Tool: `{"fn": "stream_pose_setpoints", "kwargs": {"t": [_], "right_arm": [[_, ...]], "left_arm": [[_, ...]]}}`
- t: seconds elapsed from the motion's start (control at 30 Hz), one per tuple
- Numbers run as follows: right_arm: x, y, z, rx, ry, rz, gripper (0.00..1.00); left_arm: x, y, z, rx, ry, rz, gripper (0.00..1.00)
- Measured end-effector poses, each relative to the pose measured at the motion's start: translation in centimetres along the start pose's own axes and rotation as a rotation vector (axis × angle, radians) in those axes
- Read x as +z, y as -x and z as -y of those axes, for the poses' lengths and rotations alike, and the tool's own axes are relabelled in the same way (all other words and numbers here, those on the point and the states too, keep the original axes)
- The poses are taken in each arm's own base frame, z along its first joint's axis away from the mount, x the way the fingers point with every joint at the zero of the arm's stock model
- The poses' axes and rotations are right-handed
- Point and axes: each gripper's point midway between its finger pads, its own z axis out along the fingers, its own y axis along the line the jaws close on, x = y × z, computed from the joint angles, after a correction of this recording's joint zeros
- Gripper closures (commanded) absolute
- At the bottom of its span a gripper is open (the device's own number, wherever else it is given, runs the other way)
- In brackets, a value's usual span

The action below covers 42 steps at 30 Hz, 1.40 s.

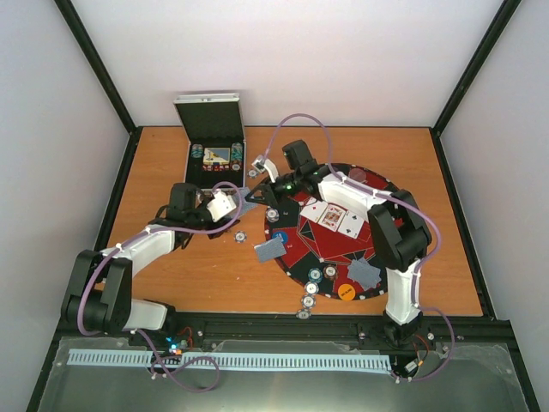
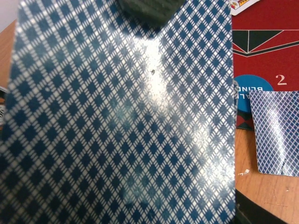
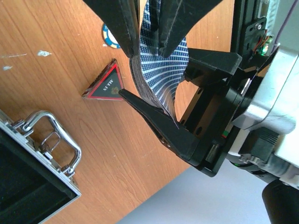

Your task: Distribute texas hold em gaming equipment

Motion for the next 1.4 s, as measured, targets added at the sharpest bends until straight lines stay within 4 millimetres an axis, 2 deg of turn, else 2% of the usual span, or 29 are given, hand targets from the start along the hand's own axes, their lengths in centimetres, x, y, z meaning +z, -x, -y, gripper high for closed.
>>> {"fn": "stream_pose_setpoints", "kwargs": {"t": [0.13,0.3,0.57,0.8,0.9,1.0,1.17,1.33,1.4], "right_arm": [[0.3,-0.3,0.1,0.013,-0.003,-0.019,0.75],[0.3,-0.1,0.3,0.02,-0.01,-0.022,0.55],[1.7,-0.4,1.2,0.045,0.002,-0.043,0.44],[3.6,-0.3,0.7,0.049,0.065,-0.062,0.43],[4.1,0.0,0.6,0.051,0.087,-0.066,0.49],[4.6,0.0,0.7,0.058,0.106,-0.071,0.63],[4.7,-0.3,0.4,0.079,0.141,-0.083,0.66],[4.7,-0.3,0.5,0.083,0.143,-0.089,0.84],[4.7,-0.3,0.6,0.083,0.144,-0.091,0.95]], "left_arm": [[0.0,0.0,0.0,-0.003,-0.003,0.002,0.47],[0.1,0.0,0.0,-0.006,-0.003,0.002,0.47],[0.1,0.0,0.0,-0.006,-0.003,0.002,0.47],[0.0,0.5,-0.4,0.002,0.005,0.012,0.47],[0.1,0.8,-0.6,0.008,0.011,0.019,0.47],[0.1,0.9,-0.8,0.01,0.013,0.021,0.47],[0.3,0.8,-0.9,0.008,0.014,0.016,0.47],[0.3,0.9,-0.9,0.01,0.013,0.018,0.48],[0.4,0.8,-0.9,0.009,0.012,0.017,0.48]]}}
